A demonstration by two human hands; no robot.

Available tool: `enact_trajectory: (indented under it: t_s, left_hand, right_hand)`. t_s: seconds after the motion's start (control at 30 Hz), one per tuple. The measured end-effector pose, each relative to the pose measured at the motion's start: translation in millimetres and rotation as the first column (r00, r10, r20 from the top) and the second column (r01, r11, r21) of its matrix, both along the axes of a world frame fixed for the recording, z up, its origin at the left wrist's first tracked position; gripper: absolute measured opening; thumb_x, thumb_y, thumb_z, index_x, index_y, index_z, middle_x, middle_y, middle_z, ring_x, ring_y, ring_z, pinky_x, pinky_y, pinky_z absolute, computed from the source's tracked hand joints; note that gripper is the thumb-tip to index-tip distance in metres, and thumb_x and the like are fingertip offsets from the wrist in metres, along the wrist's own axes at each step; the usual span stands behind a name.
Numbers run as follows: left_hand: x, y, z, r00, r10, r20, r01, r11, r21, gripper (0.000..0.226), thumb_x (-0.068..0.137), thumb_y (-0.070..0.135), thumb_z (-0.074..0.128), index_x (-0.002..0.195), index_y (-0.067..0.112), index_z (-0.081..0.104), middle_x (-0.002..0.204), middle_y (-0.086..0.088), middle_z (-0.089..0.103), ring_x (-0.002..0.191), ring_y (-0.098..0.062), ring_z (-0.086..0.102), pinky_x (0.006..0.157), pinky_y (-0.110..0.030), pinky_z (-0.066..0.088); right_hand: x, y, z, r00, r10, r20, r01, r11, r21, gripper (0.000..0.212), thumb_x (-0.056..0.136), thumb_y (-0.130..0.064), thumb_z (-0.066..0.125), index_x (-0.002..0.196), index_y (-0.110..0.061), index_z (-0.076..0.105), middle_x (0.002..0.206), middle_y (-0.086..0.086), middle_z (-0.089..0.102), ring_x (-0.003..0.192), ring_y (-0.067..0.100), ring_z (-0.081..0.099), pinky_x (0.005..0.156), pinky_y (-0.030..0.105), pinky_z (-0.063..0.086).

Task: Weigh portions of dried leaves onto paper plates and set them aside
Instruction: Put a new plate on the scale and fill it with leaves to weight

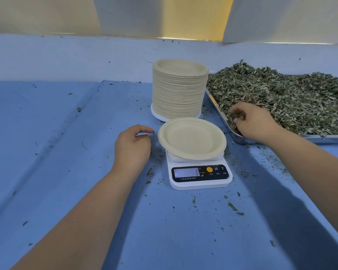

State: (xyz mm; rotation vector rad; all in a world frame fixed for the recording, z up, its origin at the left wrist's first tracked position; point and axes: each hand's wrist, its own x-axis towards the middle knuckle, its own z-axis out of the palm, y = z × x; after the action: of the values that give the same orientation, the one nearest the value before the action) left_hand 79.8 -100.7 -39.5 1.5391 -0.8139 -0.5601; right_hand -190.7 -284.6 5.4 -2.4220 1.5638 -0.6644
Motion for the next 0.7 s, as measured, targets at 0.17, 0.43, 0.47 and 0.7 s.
enact_trajectory:
  t_s: [0.17, 0.43, 0.47, 0.7]
  left_hand:
    - [-0.2, -0.4, 0.8, 1.0, -0.005, -0.025, 0.005, 1.0, 0.005, 0.041, 0.067, 0.018, 0.043, 0.087, 0.032, 0.075, 0.086, 0.035, 0.068, 0.061, 0.004, 0.062, 0.085, -0.047, 0.062]
    - [0.9, -4.4, -3.0, 1.0, 0.008, 0.015, -0.008, 1.0, 0.01, 0.035, 0.079, 0.011, 0.049, 0.089, 0.031, 0.076, 0.092, 0.022, 0.072, 0.076, -0.002, 0.067, 0.084, -0.041, 0.062]
    - [1.1, -4.8, -3.8, 0.999, 0.012, 0.034, -0.012, 1.0, 0.01, 0.037, 0.082, 0.008, 0.049, 0.09, 0.032, 0.076, 0.094, 0.022, 0.072, 0.08, -0.004, 0.068, 0.083, -0.039, 0.062]
    - [2.1, -7.4, -5.6, 0.997, 0.018, 0.073, -0.02, 1.0, 0.02, 0.038, 0.085, 0.004, 0.049, 0.091, 0.03, 0.076, 0.092, 0.021, 0.072, 0.078, -0.013, 0.068, 0.081, -0.042, 0.062]
  right_hand:
    - [-3.5, 18.8, -3.1, 0.965, 0.081, -0.251, -0.07, 0.996, 0.052, 0.052, 0.106, -0.051, 0.03, 0.082, -0.014, 0.056, 0.073, 0.008, 0.061, 0.07, 0.027, 0.058, 0.065, 0.036, 0.049]
    - [-5.4, 15.9, -1.5, 0.985, 0.039, -0.167, -0.041, 0.999, -0.007, 0.061, 0.105, -0.055, 0.032, 0.065, -0.012, 0.05, 0.054, 0.005, 0.05, 0.054, 0.025, 0.049, 0.054, 0.032, 0.04]
    - [-4.7, 12.2, 1.1, 0.995, 0.014, -0.096, -0.016, 1.0, -0.021, 0.061, 0.105, -0.053, 0.034, 0.062, -0.012, 0.047, 0.052, 0.004, 0.047, 0.051, 0.025, 0.045, 0.053, 0.032, 0.035]
    - [0.3, 1.4, -1.8, 0.995, 0.002, -0.099, -0.016, 0.99, -0.139, 0.057, 0.106, -0.05, 0.036, 0.066, -0.01, 0.047, 0.057, 0.009, 0.049, 0.054, 0.028, 0.047, 0.052, 0.033, 0.035]
